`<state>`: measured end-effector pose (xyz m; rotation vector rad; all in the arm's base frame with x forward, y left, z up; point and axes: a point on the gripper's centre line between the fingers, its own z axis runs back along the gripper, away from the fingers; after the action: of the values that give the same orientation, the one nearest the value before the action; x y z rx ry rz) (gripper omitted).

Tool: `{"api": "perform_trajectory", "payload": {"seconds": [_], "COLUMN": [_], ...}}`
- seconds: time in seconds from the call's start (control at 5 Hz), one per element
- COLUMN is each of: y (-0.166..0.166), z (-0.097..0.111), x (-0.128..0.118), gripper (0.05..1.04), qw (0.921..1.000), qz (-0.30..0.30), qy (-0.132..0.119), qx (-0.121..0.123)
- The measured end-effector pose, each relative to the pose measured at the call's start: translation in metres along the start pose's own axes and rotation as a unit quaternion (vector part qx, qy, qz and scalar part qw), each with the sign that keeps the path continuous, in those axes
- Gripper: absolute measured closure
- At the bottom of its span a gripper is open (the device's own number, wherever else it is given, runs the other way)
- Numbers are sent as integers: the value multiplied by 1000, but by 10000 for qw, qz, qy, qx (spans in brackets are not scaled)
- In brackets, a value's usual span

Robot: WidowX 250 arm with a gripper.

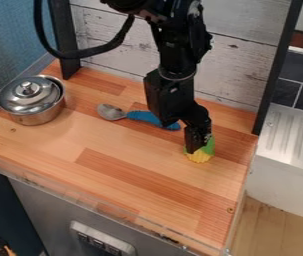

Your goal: Put the corn from the bottom middle to the upper right of the table

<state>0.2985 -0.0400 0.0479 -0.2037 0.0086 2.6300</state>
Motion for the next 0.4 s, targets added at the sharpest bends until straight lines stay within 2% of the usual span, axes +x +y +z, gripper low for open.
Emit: {"api": "perform_trajectory", "payload": {"seconds": [0.4], "y": [2], "z": [-13], "x": [-2], "gripper": [83], "qw": [9995], "qz": [-96], "qy": [-289], "qx": [30]}}
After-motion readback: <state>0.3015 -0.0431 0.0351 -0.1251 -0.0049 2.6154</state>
